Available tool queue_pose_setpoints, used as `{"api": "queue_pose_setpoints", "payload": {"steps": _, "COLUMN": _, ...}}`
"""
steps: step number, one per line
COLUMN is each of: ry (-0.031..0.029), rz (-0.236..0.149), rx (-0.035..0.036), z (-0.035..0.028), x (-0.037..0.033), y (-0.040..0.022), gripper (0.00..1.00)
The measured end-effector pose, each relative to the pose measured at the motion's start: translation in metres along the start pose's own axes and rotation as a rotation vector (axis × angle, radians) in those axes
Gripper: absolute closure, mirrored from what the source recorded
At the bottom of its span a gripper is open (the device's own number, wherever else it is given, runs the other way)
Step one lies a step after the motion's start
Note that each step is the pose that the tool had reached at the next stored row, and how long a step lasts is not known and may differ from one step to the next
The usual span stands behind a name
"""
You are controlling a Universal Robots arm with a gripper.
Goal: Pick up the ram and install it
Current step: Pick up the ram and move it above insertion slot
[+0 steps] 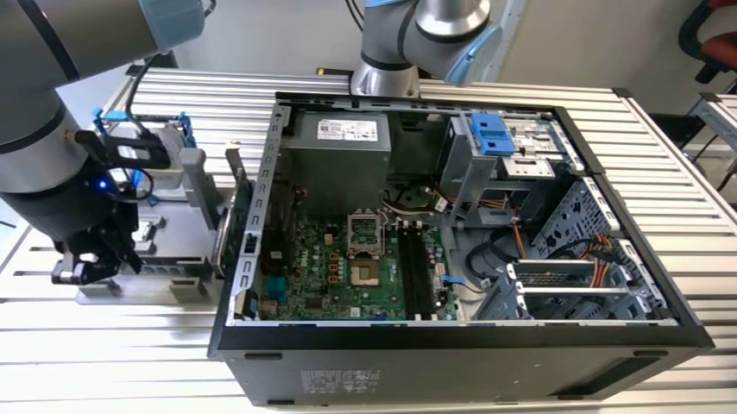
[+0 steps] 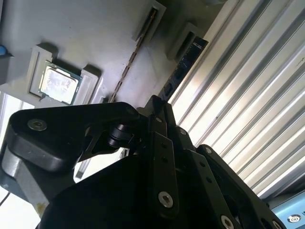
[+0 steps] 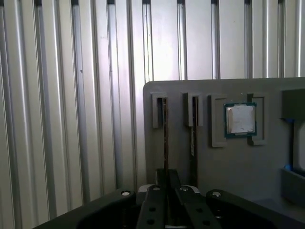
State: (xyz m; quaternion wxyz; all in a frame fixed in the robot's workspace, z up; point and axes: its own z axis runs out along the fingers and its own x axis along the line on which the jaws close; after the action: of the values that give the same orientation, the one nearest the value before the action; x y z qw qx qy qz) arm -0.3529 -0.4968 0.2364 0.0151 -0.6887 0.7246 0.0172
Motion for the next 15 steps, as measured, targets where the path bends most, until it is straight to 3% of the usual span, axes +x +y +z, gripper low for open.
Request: {"api": "queue_pose_setpoints", "payload": {"steps": 15, "ry": -0.0001, "rz": 0.0, "rx": -0.0001, "z": -0.0136, "x": -0.0006, "y": 0.0001, "gripper": 1.0}}
